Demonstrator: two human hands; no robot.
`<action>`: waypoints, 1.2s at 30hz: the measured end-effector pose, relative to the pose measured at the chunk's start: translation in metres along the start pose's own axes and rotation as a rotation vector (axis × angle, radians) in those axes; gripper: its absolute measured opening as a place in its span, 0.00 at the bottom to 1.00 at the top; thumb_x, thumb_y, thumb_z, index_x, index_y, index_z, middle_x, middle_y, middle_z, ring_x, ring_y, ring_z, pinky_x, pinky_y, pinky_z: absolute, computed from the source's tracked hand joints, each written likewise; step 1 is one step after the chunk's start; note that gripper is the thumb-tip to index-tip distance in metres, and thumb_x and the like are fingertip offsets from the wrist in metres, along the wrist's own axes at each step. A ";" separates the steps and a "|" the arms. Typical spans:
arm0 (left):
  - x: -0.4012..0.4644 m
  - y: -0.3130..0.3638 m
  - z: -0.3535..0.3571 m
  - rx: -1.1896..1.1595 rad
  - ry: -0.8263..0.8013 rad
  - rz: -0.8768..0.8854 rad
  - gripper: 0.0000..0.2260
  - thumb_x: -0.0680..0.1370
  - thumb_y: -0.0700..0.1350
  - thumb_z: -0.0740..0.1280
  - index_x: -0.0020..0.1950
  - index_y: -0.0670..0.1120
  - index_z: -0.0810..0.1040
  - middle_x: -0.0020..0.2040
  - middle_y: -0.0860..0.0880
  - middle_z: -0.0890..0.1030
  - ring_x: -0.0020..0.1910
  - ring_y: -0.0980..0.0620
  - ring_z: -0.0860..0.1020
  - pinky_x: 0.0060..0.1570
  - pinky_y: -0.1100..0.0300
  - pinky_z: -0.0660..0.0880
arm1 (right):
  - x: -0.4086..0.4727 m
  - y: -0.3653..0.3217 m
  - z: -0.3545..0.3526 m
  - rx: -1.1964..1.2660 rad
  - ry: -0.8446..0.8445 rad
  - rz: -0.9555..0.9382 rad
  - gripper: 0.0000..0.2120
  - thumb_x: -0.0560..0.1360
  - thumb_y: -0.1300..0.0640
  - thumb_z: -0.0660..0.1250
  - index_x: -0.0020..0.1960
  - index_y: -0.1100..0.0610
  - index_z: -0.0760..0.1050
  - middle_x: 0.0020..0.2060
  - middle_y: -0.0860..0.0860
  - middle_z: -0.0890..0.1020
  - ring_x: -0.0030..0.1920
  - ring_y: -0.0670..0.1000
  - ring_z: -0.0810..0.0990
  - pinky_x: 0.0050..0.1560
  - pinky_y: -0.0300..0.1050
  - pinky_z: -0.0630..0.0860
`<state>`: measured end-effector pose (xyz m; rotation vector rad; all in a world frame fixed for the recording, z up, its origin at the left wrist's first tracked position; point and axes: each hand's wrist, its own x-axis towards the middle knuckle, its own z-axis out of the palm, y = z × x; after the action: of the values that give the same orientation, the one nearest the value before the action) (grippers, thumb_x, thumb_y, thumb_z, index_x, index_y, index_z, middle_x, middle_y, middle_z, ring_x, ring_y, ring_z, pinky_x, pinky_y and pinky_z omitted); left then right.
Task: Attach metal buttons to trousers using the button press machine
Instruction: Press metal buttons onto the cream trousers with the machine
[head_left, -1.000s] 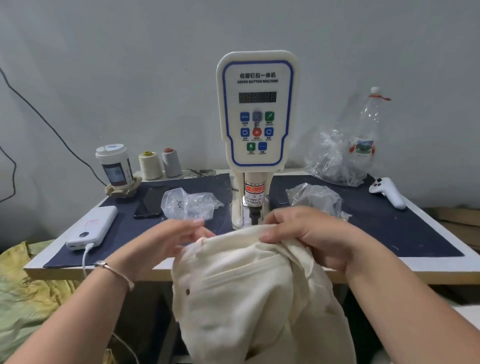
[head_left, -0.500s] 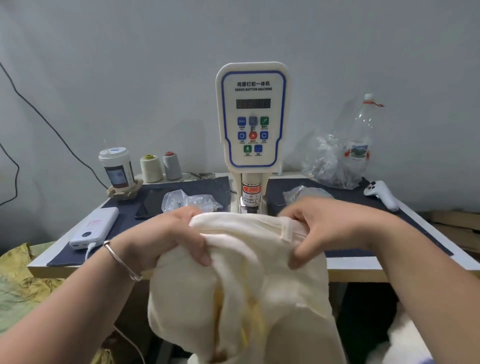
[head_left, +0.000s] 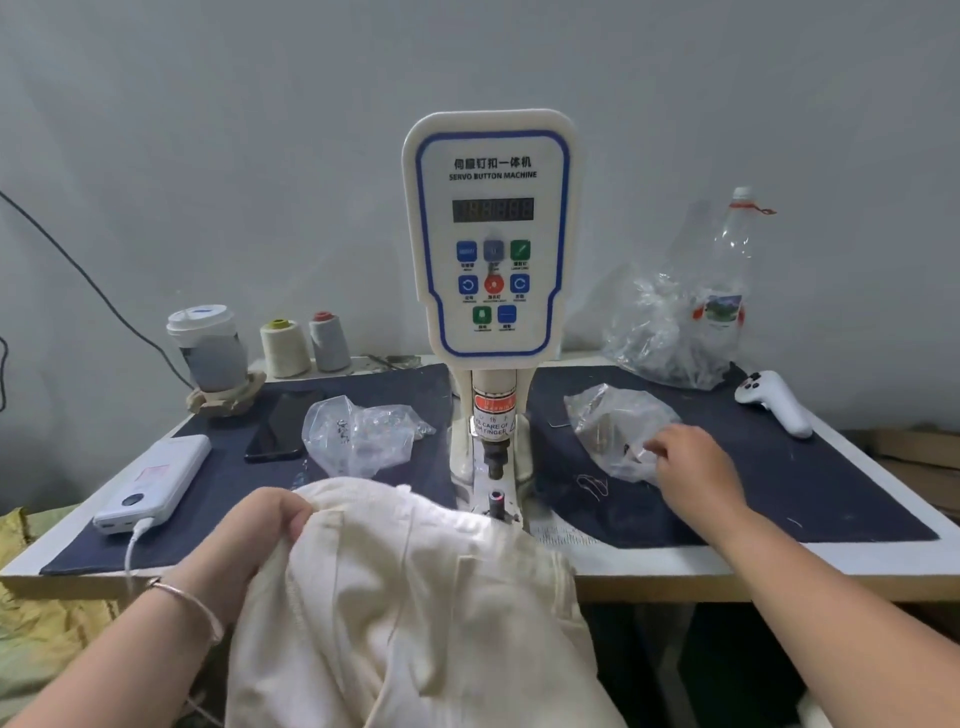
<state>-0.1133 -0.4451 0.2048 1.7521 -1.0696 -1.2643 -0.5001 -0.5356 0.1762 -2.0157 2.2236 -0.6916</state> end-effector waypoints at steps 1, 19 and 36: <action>0.007 0.002 0.004 0.170 0.015 -0.025 0.02 0.49 0.31 0.61 0.18 0.36 0.71 0.26 0.42 0.72 0.16 0.52 0.71 0.17 0.63 0.66 | 0.005 -0.004 0.002 -0.063 -0.023 -0.005 0.11 0.73 0.67 0.59 0.38 0.57 0.77 0.46 0.56 0.79 0.45 0.60 0.76 0.40 0.48 0.75; 0.055 -0.037 0.032 -0.075 0.072 0.293 0.11 0.53 0.38 0.58 0.24 0.52 0.58 0.27 0.51 0.56 0.26 0.54 0.54 0.23 0.64 0.53 | 0.085 -0.040 0.027 -0.257 -0.542 0.482 0.28 0.77 0.48 0.65 0.73 0.57 0.63 0.71 0.54 0.68 0.71 0.55 0.68 0.65 0.45 0.68; 0.050 -0.037 0.035 -0.081 0.099 0.291 0.12 0.53 0.38 0.58 0.25 0.52 0.57 0.28 0.51 0.55 0.28 0.53 0.53 0.32 0.56 0.50 | 0.052 -0.016 0.032 -0.028 -0.152 0.171 0.05 0.78 0.64 0.59 0.46 0.58 0.73 0.50 0.57 0.78 0.43 0.55 0.75 0.40 0.46 0.70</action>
<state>-0.1300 -0.4788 0.1439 1.5179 -1.1514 -1.0159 -0.4820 -0.5951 0.1664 -1.7958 2.2927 -0.4765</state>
